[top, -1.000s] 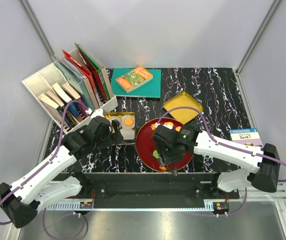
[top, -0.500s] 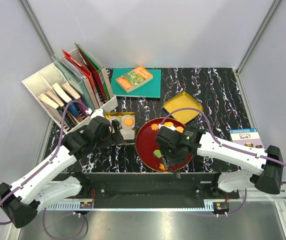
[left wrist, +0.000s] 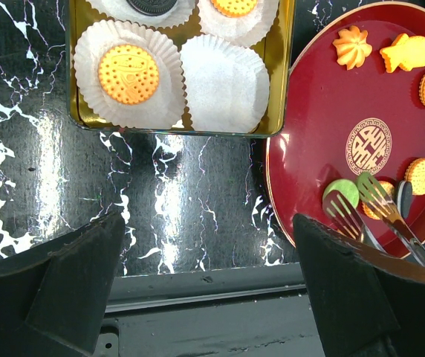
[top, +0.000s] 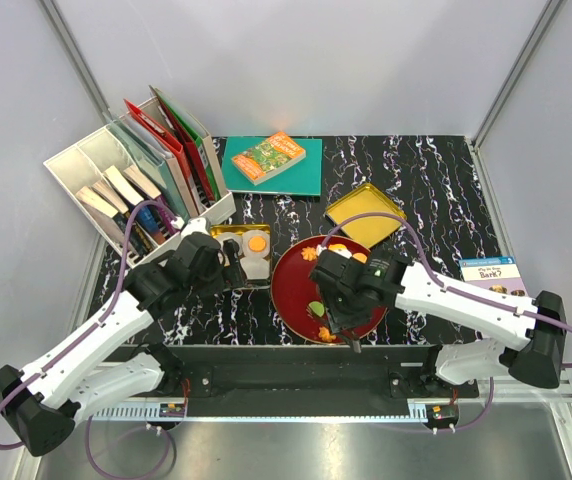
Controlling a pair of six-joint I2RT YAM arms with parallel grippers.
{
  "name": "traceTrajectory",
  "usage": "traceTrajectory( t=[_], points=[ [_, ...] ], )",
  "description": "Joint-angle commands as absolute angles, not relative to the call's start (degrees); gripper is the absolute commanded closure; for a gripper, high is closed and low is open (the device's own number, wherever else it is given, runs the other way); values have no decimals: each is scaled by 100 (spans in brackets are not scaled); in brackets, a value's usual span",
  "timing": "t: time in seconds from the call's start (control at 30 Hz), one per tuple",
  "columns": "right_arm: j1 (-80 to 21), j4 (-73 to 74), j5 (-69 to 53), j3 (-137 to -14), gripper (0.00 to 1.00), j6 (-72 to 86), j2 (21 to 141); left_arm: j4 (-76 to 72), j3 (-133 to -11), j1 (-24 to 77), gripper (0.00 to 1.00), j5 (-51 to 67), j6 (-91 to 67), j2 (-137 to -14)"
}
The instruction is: Pack the cookies
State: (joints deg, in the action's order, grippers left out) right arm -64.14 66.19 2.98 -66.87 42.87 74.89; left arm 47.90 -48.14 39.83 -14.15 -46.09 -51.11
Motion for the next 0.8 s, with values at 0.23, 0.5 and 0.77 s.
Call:
traceTrajectory(
  t=[0.23, 0.5, 0.77],
  points=[
    [-6460, 7259, 922, -8550, 62, 3762, 7945, 4597, -4825, 3982, 1, -1512, -4597, -5098],
    [-6460, 7321, 1151, -9430, 62, 3147, 8648, 4825, -5018, 3990, 1, -1819, -4605, -4782],
    [-6285, 7111, 1090, -10248, 62, 2470, 9482, 5212, -4966, 3990, 1, -1995, -4711, -4377]
  ],
)
